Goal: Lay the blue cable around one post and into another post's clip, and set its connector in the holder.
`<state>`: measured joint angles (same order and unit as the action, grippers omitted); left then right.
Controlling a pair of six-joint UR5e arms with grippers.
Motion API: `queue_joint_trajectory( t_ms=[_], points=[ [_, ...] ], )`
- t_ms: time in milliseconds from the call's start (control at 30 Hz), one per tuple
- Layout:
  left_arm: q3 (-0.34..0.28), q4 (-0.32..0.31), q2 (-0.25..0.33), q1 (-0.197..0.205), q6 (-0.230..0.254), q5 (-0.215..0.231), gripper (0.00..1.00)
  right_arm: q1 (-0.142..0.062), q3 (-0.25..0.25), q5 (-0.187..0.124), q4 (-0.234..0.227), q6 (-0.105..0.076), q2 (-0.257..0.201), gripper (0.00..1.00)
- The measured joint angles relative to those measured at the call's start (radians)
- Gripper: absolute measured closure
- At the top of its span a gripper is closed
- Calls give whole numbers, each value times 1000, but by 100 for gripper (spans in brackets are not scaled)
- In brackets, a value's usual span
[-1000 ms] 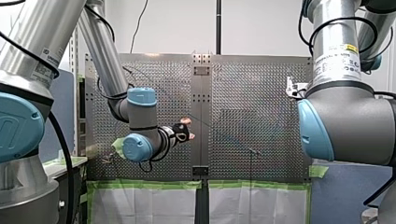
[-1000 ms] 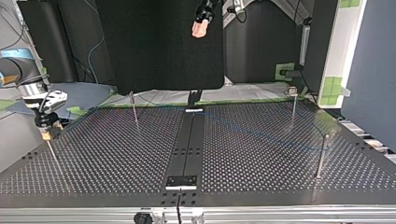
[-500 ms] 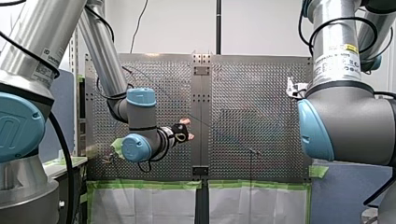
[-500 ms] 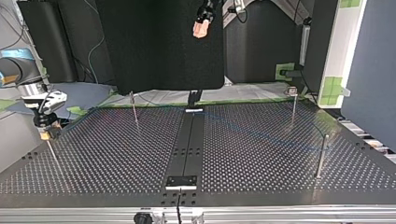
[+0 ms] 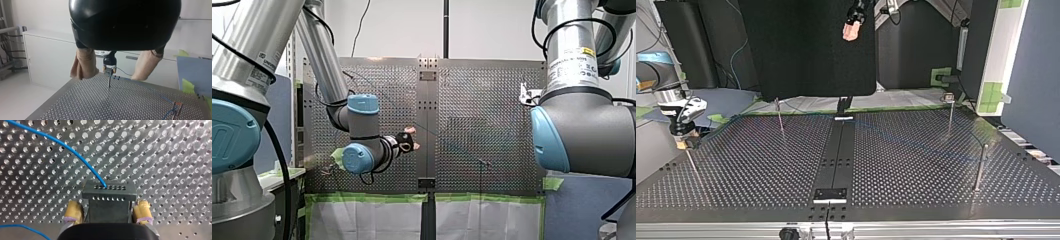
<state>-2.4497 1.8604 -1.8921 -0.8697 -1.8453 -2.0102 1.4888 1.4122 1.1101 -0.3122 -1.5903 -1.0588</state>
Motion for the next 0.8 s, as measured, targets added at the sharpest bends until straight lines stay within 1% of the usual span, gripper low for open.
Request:
queue_joint_trajectory(
  t_ms=[467, 800],
  points=[
    [0, 0, 0, 5, -1, 1, 0, -1, 0, 35, 4, 2, 0, 5],
    [-1, 0, 0, 9, -1, 2, 0, -3, 0, 76, 5, 2, -1, 5]
  ],
)
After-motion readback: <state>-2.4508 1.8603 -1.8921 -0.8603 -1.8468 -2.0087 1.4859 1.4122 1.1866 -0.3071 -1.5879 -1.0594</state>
